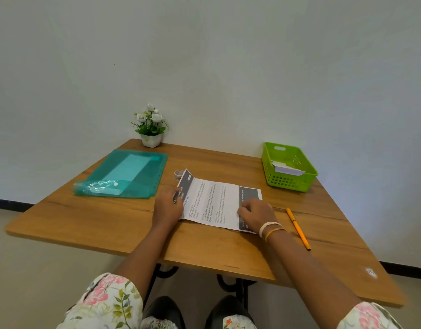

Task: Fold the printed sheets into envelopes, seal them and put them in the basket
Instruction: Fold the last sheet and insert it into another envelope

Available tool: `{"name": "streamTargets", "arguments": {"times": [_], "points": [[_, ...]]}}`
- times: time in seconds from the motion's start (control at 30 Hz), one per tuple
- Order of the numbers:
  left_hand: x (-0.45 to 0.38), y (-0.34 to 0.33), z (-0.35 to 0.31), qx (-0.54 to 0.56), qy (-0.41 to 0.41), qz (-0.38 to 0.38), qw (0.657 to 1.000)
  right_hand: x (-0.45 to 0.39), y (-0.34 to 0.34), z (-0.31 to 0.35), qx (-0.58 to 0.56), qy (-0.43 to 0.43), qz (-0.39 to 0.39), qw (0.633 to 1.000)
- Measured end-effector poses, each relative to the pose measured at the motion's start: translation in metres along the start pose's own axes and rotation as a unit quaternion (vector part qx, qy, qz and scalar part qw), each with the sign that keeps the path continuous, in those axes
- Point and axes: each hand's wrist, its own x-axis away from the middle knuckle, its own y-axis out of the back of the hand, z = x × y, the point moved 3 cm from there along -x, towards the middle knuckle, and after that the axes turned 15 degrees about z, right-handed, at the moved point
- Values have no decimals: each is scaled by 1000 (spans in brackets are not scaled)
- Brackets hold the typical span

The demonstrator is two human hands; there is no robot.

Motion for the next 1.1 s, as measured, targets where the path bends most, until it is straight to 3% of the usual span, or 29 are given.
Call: {"name": "streamTargets", "arguments": {"times": [0.1,0.3,0.57,0.73,0.87,1.1], "points": [[-3,-1,5,-30,1,2,1000,-9,-12,24,2,5,2,1000],[0,-2,7,58,44,30,997,-22,-58,54,97,-9,92,991],[0,1,9,297,34,27,954,-22,-63,40,108,15,57,992],[-3,-7,11,22,4,117,993,-23,-64,38,89,24,31,995],[0,-13,3,-93,-48,144,984,-24,-64,36,72,29,-5,997],[2,-22,-1,-267,-32,174,947,-14,-62,43,54,103,-7,993]]}}
